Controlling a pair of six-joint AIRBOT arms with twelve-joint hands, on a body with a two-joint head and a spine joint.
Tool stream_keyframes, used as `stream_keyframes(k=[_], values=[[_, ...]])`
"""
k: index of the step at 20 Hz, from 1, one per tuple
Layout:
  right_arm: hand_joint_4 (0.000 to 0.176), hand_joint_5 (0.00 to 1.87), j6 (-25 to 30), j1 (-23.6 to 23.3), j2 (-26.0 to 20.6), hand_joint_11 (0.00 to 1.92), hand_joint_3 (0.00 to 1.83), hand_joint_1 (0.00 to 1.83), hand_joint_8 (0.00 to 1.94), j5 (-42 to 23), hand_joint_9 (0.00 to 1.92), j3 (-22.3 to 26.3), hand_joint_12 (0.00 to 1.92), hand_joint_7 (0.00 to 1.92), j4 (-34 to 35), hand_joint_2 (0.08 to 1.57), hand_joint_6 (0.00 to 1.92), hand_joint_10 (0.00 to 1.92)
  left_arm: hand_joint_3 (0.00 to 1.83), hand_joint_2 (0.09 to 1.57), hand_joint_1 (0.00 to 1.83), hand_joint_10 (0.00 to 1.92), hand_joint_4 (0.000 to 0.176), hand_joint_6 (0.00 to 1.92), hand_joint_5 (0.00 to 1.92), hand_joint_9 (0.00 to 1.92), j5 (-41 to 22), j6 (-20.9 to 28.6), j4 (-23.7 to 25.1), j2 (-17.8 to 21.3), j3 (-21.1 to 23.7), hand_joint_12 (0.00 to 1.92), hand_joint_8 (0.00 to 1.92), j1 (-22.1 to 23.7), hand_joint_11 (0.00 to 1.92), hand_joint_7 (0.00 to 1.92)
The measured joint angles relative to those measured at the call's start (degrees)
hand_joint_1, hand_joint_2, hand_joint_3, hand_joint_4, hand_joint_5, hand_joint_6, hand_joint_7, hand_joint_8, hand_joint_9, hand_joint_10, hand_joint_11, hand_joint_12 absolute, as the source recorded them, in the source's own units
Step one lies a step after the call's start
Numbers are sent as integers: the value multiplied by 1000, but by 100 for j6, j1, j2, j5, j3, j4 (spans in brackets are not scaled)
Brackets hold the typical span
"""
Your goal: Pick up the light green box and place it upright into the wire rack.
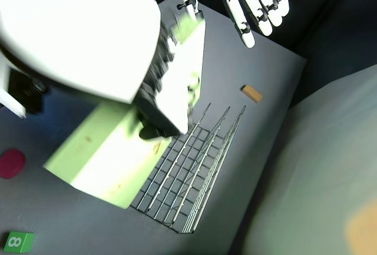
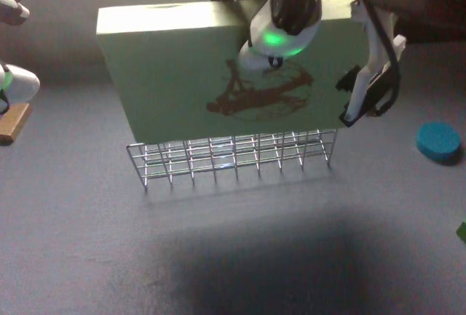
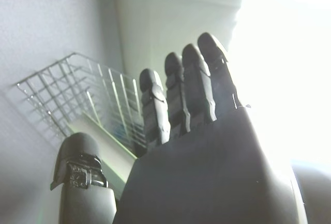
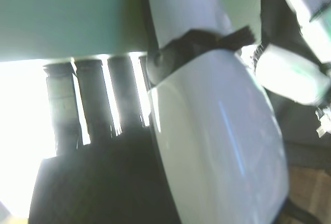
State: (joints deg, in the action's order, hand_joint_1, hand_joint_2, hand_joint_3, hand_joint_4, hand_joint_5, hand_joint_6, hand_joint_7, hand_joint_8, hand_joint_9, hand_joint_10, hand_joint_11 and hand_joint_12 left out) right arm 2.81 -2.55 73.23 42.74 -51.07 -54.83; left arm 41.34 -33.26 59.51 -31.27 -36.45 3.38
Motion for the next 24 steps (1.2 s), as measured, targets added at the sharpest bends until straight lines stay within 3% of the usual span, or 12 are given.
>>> stream_keyframes(k=[14,21,24], values=[[0,755,-129,-181,243,715,0,1353,1198,-208,773,-463,1524,884,7,1186,1154,1475,0,1226,82,3,88,2,353,199,70,39,-4,0,2,567,1,0,0,263],[0,773,-190,195,538,707,0,1353,1171,-238,787,-844,1526,885,304,1180,1174,1457,0,1226,74,4,88,0,351,204,81,50,-4,0,4,571,0,0,0,262],[0,788,-79,382,590,706,0,1354,1179,-376,783,-920,1525,877,-114,1180,1146,1469,0,1226,74,2,87,0,348,202,83,50,-4,-2,4,568,0,0,0,259]])
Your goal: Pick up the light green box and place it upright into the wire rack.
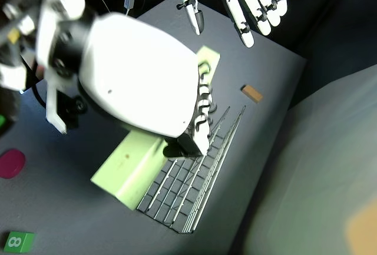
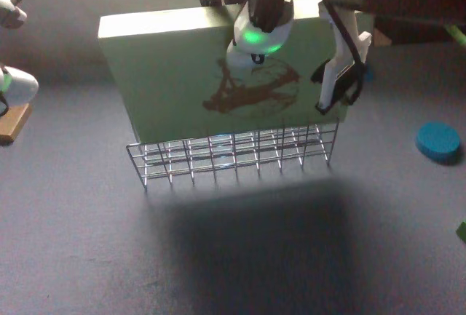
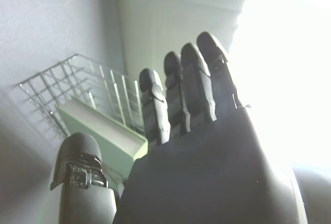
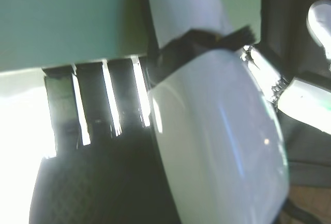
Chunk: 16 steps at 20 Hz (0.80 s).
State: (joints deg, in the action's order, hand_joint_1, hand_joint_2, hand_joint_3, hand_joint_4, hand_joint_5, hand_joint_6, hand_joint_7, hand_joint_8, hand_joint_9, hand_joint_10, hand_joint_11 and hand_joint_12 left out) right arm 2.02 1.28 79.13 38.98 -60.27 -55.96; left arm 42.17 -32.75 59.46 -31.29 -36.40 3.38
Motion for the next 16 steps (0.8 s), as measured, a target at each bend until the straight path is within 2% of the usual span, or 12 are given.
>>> stream_keyframes(k=[4,9,16], values=[[0,779,192,201,127,706,0,1354,1181,-280,778,-87,1526,885,-216,1181,1142,1473,0,1226,74,2,88,0,345,203,2,31,0,0,-2,555,0,-4,0,259],[0,766,772,557,348,694,0,1354,1193,-511,782,-260,1526,890,-776,1182,1148,1456,0,1226,76,3,88,2,348,208,17,31,-2,2,-2,557,4,-4,0,270],[0,773,1388,901,393,700,0,1353,1208,-616,787,-332,1529,869,-1434,1184,1139,1467,0,1225,78,2,88,2,353,209,31,52,-2,2,-2,581,4,-17,0,275]])
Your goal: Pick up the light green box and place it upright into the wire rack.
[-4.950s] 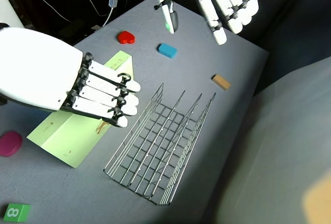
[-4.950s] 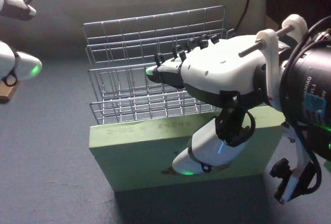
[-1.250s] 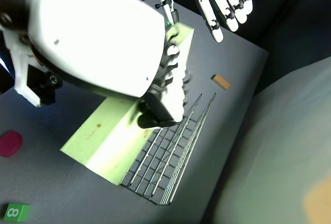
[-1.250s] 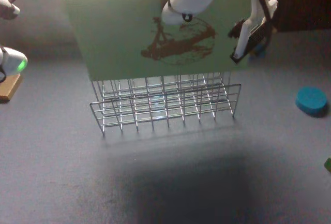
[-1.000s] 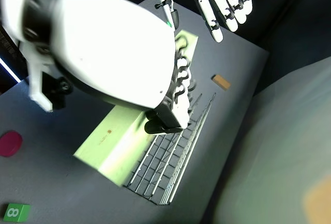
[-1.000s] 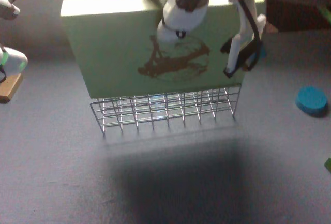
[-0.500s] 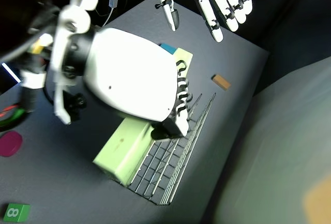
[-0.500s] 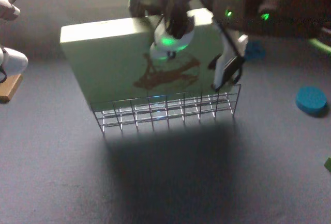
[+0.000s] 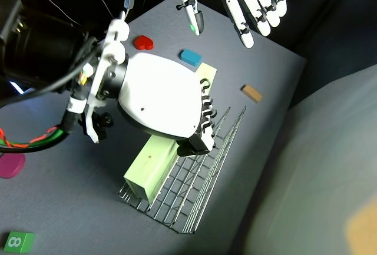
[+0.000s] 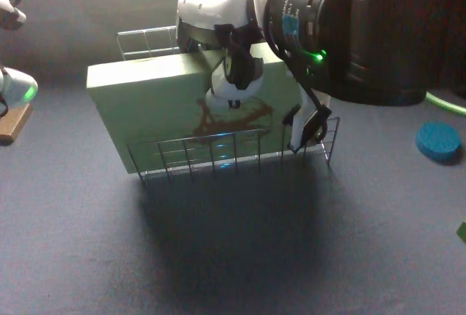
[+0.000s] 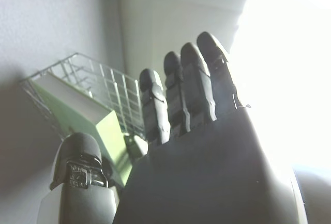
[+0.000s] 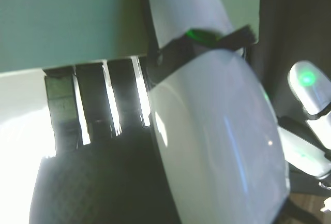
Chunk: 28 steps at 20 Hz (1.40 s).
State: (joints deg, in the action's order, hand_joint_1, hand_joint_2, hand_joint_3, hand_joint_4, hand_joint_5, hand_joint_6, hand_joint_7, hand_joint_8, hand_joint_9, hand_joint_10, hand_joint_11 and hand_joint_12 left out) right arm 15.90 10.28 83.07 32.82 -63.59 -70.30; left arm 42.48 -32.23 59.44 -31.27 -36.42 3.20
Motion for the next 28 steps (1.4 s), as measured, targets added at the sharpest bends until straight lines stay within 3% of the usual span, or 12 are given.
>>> stream_keyframes(k=[10,12,13,14,15,16,17,18,20,23,28], values=[[0,753,166,184,4,704,1,1352,1204,4,782,-151,1527,876,-2,1186,1169,1462,0,1226,78,1,88,0,343,208,15,0,0,0,0,576,0,0,0,262],[0,775,166,184,-2,626,2,1343,1244,2,713,-151,1531,828,-4,1201,1226,1501,0,1226,77,0,88,0,343,208,17,0,0,0,0,540,0,0,0,260],[0,797,168,184,-9,571,0,1195,1314,4,623,-151,1542,794,-2,1213,1236,1268,0,1226,76,0,88,0,343,208,17,0,0,0,0,535,0,0,0,260],[21,782,170,184,-15,526,2,1157,1350,4,581,-151,1554,767,-2,1224,1264,1154,0,1226,76,0,88,0,343,206,17,0,0,0,0,534,0,0,0,260],[0,761,168,186,-24,450,0,1044,856,2,512,-151,1545,645,0,1228,1310,1011,0,1226,76,0,88,0,340,205,20,0,0,0,0,534,1,0,0,262],[0,565,166,186,-37,388,0,957,529,2,466,-151,1504,615,-2,1150,695,860,0,1226,76,0,88,0,340,205,20,0,0,0,0,534,1,0,0,263],[0,551,136,186,-57,339,0,899,330,-2,445,-151,1483,609,-4,1115,349,734,0,1226,76,0,88,0,339,205,20,0,0,0,2,534,1,0,0,263],[0,568,138,186,-76,312,0,865,200,0,438,-151,1447,615,-7,1095,175,631,0,1226,77,0,88,0,340,205,22,0,0,0,9,534,1,0,0,263],[0,530,103,186,-116,234,0,798,50,2,442,-129,1367,605,-28,1047,24,421,0,1226,77,0,88,1,342,205,33,0,-2,0,57,534,1,0,0,263],[0,440,-17,184,-240,119,0,750,0,2,438,33,1282,530,-46,981,0,144,0,1226,76,0,88,1,342,204,31,98,-9,-2,101,535,0,0,0,261],[8,336,-120,-186,-1016,0,1,656,0,28,348,796,1194,426,4,964,0,46,0,1227,74,1,87,3,354,205,118,232,-31,-125,214,561,1,-52,0,263]])
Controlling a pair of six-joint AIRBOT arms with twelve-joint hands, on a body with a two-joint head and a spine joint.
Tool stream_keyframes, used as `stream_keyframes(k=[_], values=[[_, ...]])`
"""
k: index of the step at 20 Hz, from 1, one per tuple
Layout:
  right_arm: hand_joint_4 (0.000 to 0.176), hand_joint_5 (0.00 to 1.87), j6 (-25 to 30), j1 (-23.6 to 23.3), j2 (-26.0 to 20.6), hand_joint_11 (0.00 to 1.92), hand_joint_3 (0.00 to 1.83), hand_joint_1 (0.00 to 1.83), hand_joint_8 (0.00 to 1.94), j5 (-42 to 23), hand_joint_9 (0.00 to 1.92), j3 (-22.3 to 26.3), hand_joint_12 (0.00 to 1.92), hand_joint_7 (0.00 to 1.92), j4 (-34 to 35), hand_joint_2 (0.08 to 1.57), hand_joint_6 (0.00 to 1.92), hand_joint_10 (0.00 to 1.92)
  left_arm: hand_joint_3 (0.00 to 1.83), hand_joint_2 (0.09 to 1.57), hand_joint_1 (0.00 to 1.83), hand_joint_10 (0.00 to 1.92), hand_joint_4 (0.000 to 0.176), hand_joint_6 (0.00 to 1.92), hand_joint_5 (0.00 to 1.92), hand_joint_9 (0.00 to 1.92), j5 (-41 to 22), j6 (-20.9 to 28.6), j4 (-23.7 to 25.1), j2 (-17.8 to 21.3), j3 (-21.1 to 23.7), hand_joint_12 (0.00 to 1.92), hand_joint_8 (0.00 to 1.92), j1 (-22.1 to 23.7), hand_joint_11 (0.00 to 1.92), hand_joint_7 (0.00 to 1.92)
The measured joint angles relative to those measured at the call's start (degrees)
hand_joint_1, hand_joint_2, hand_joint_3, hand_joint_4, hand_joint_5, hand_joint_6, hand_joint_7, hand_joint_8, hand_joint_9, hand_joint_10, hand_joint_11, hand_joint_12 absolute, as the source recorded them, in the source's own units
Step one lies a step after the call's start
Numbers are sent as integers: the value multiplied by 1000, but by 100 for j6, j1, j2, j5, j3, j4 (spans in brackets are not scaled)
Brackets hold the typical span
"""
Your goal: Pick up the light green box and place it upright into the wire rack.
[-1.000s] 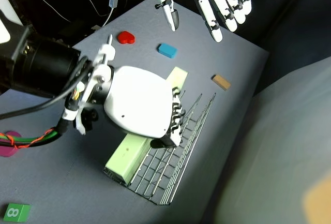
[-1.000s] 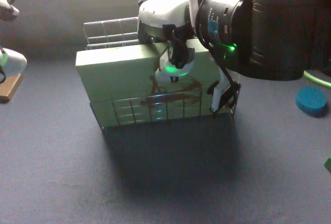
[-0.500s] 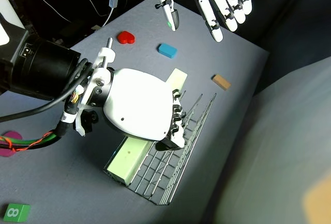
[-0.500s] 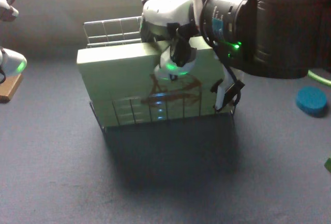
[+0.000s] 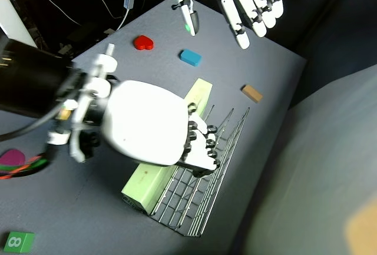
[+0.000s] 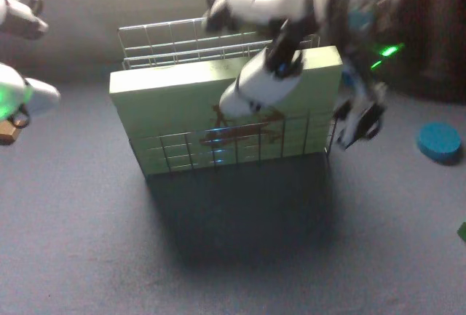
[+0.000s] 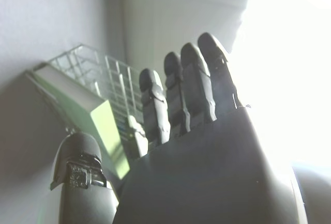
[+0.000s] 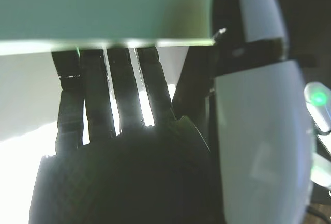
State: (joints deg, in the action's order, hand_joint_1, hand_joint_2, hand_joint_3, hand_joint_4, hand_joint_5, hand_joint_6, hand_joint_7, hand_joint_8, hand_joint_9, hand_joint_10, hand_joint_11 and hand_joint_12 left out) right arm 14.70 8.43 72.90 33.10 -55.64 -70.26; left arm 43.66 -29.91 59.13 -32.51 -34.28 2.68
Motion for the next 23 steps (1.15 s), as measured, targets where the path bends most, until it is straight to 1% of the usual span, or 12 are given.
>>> stream_keyframes(k=[6,10,11,12,13,14,15,17,18,19,21,23], values=[[9,322,-975,-774,-1537,0,0,650,0,603,349,1292,1202,413,1707,951,0,30,0,1227,69,2,87,2,360,210,149,304,-31,-317,256,601,2,-164,0,271],[8,336,-1285,-1003,-2704,32,0,654,3,785,363,2398,1224,420,1930,956,6,32,0,1226,82,4,88,1,361,222,264,774,214,-476,437,646,2,-376,0,277],[2,586,-1373,-977,-2909,309,0,675,117,748,518,2603,1429,690,1998,1006,28,526,0,1219,190,20,72,3,420,434,313,785,221,-516,448,938,2,-404,17,424],[0,711,-1467,-966,-3042,371,1,683,227,667,481,2747,1546,755,2033,1016,80,911,0,1222,214,32,58,6,473,522,328,868,267,-549,461,994,8,-435,85,503],[0,710,-1499,-966,-3106,465,2,691,797,603,484,2830,1687,653,1976,1036,513,1303,0,1228,254,74,35,15,580,654,352,863,297,-605,483,1068,20,-437,219,613],[0,609,-1506,-911,-3101,664,4,702,1178,529,610,2861,1782,656,1840,1078,1217,1521,6,1224,318,401,8,21,803,752,348,876,278,-695,494,1181,63,-446,390,813],[0,628,-1519,-850,-3071,855,4,706,1376,516,724,2865,1822,679,1818,1094,1454,1677,5,1226,349,897,0,127,903,704,337,879,267,-743,494,1309,317,-448,515,863],[0,651,-1449,-737,-2997,1328,1,772,1880,540,1022,2865,1917,740,1801,1090,1873,1911,3,1251,423,1765,0,1333,618,646,365,898,282,-809,490,1813,1417,-448,678,639],[0,755,-1377,-704,-2977,1459,2,806,1929,549,1125,2872,1920,854,1775,1098,1911,1919,5,1271,457,1890,0,1764,530,666,365,1019,308,-835,490,1899,1793,-479,752,582],[0,831,-1316,-693,-2949,1554,5,813,1939,551,1206,2876,1921,931,1576,1115,1919,1921,6,1285,486,1915,0,1890,546,695,385,1222,391,-868,492,1917,1895,-518,809,611],[0,1042,-1185,-671,-2920,1755,21,646,1941,542,1464,2876,1921,1184,1353,1305,1921,1921,4,1313,499,1921,0,1920,929,1000,393,1333,496,-881,507,1921,1920,-518,1032,972],[0,1143,-1145,-671,-2907,1824,21,576,1941,533,1576,2876,1921,1320,1259,1384,1921,1921,5,1340,482,1921,0,1921,1120,1180,396,1335,544,-881,507,1921,1921,-518,1195,1175]])
